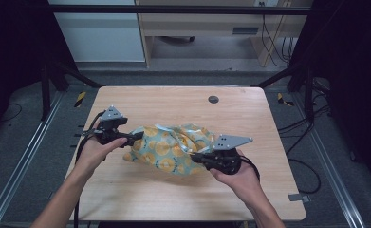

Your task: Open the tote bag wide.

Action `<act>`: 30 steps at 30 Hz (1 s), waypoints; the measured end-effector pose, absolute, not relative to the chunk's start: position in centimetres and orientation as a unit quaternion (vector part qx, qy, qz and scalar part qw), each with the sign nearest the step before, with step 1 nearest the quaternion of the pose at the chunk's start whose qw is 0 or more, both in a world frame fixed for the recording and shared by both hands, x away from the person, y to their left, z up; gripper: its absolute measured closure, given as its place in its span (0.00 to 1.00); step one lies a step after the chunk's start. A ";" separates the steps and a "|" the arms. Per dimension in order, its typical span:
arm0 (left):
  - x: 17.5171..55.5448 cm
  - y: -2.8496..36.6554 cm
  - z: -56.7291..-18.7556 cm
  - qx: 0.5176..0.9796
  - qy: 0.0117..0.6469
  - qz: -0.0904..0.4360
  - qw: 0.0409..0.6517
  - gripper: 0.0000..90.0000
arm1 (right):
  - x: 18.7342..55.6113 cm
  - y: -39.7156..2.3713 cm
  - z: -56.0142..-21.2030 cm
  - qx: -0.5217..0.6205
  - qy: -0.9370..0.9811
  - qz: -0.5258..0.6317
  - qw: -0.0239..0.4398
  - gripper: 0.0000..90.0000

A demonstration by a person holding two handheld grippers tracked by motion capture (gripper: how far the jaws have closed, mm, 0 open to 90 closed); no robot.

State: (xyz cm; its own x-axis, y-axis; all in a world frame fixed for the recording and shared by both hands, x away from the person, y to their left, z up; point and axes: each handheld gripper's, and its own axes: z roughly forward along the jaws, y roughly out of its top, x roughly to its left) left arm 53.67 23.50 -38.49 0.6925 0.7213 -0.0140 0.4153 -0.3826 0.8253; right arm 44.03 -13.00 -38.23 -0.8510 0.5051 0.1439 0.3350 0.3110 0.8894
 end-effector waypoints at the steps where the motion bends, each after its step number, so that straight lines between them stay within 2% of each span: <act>1: 53.8 23.3 -38.5 0.814 0.348 0.174 0.431 0.11 | 44.0 -13.0 -38.2 0.260 0.806 0.525 0.080 1.00; 13: 54.3 21.4 -39.3 0.842 0.334 0.128 0.404 0.08 | 44.0 -13.2 -38.4 0.258 0.807 0.525 0.079 0.99; 17: 54.3 21.1 -39.5 0.848 0.329 0.115 0.400 0.12 | 44.0 -13.4 -38.3 0.259 0.805 0.527 0.082 0.99; 21: 54.1 21.0 -39.6 0.851 0.328 0.105 0.397 0.24 | 44.0 -13.6 -38.4 0.261 0.804 0.527 0.083 0.99; 22: 54.0 21.1 -39.6 0.853 0.326 0.103 0.396 0.33 | 44.0 -13.6 -38.4 0.262 0.804 0.528 0.084 0.99; 24: 54.0 21.2 -39.6 0.854 0.326 0.098 0.393 0.42 | 44.0 -13.7 -38.4 0.263 0.803 0.528 0.084 0.99; 25: 53.9 21.2 -39.6 0.856 0.321 0.098 0.393 0.55 | 44.0 -13.8 -38.4 0.263 0.803 0.528 0.085 0.99; 27: 53.8 21.3 -39.6 0.861 0.316 0.101 0.386 0.69 | 44.1 -13.9 -38.3 0.266 0.801 0.529 0.087 0.99; 28: 53.7 21.3 -39.5 0.863 0.312 0.099 0.384 0.79 | 44.2 -14.0 -38.3 0.267 0.801 0.528 0.088 0.99; 30: 53.7 21.3 -39.4 0.866 0.309 0.094 0.383 0.89 | 44.4 -14.1 -38.3 0.270 0.800 0.527 0.090 0.99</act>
State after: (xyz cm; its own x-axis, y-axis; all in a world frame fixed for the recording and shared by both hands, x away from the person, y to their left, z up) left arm 53.65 21.33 -39.44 0.7911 0.6072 -0.0739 0.4634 -0.5160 0.7204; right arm 44.36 -14.14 -38.30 -0.8379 0.5275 0.1400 0.3368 0.2979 0.8932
